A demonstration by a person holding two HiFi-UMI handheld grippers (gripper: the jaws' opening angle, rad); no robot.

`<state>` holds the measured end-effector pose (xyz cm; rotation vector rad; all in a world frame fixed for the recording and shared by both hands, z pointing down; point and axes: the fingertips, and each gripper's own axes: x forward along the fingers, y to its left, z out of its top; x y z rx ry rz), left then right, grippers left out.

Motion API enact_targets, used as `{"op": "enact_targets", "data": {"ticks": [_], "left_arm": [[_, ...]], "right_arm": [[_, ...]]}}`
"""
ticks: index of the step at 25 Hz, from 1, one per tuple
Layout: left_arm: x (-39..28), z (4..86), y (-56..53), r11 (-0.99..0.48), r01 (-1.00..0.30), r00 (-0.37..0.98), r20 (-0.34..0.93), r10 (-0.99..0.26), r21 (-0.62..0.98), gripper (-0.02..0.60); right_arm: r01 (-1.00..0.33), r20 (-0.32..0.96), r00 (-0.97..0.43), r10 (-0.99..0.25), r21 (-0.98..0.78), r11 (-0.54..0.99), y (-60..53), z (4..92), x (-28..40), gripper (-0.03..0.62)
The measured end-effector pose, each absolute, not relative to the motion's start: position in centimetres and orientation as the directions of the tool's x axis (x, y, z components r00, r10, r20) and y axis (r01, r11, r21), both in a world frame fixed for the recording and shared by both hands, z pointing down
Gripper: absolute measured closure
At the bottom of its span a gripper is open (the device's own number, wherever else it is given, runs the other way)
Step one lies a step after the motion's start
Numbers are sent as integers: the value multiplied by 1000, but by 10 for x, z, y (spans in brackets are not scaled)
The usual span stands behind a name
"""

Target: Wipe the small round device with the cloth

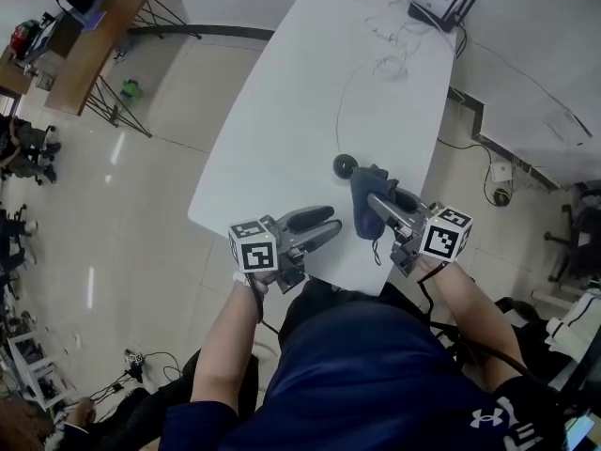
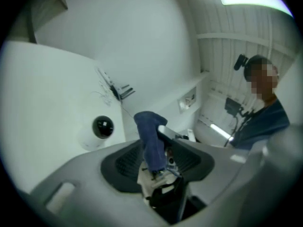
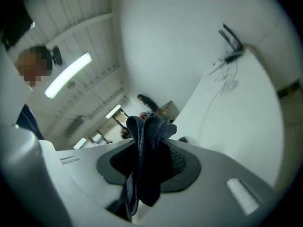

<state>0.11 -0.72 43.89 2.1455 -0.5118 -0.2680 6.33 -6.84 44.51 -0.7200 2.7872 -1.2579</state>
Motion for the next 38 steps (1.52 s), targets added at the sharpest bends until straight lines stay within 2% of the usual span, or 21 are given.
{"op": "enact_targets", "data": {"ticks": [2,3,6,10,13,19,24,28,32,35,38], "left_arm": [[-15,461,-12,-479,-423,822,104,-559,769,402],[-22,468,-13,-451,-490,783,148,-605,746,416],[-44,475,-14,-364,-596,678,206,-705,716,444],[-57,473,-20,-318,-637,621,223,-752,702,454],[-54,470,-23,-323,-638,625,224,-748,699,454],[-43,468,-40,-351,-680,626,260,-735,644,454],[-35,481,-84,-373,-805,566,408,-716,461,454],[-16,496,-117,-454,-830,557,530,-639,325,479],[0,509,-132,-522,-827,525,625,-578,211,472],[-2,521,-139,-546,-830,471,667,-578,113,474],[1,524,-139,-564,-822,458,686,-566,84,477]], "right_arm": [[-615,355,-788,-503,-477,627,-96,471,78,465],[-661,407,-746,-528,-347,666,-104,479,78,465],[-599,458,-730,-507,-73,797,-101,489,44,465],[-456,487,-750,-447,107,883,-80,493,-12,465],[-540,464,-732,-500,53,840,-89,498,-6,466],[-674,377,-728,-573,-242,698,-116,501,29,467],[-698,345,-707,-617,-481,531,-127,513,61,467],[-689,365,-687,-628,-602,404,-130,540,77,467],[-718,449,-669,-592,-597,359,-124,573,78,467],[-766,543,-639,-545,-513,387,-118,596,74,468],[-810,631,-586,-509,-433,395,-113,613,74,467]]}}
